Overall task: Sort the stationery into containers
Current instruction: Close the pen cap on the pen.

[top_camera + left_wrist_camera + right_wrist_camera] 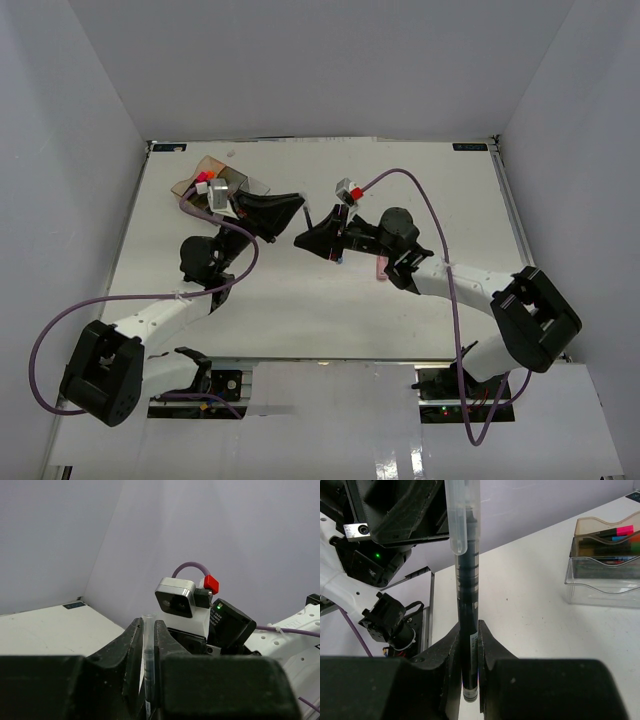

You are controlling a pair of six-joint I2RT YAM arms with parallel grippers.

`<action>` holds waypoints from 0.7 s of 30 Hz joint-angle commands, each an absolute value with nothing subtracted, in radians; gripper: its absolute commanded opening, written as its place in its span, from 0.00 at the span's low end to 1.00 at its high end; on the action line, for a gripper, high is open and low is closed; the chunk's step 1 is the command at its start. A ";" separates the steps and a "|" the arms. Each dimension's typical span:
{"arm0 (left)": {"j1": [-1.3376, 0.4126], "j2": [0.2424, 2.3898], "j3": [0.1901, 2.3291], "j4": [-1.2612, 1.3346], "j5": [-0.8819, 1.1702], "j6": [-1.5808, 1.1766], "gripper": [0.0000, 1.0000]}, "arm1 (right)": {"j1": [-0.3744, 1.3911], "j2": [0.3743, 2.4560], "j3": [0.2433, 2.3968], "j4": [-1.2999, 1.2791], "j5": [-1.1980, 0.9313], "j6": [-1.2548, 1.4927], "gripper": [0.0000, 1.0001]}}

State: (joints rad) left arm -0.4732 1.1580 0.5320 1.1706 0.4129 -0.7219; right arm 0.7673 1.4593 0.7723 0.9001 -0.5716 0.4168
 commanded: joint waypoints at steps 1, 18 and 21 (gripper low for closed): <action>-0.469 1.170 0.526 1.151 0.477 -0.710 0.24 | 0.759 1.404 0.818 1.014 -0.540 0.414 0.08; -0.469 1.106 0.578 1.023 0.523 -0.609 0.71 | 0.723 1.390 0.759 0.994 -0.560 0.391 0.08; -0.468 1.089 0.615 0.925 0.517 -0.566 0.76 | 0.707 1.381 0.744 0.983 -0.580 0.384 0.08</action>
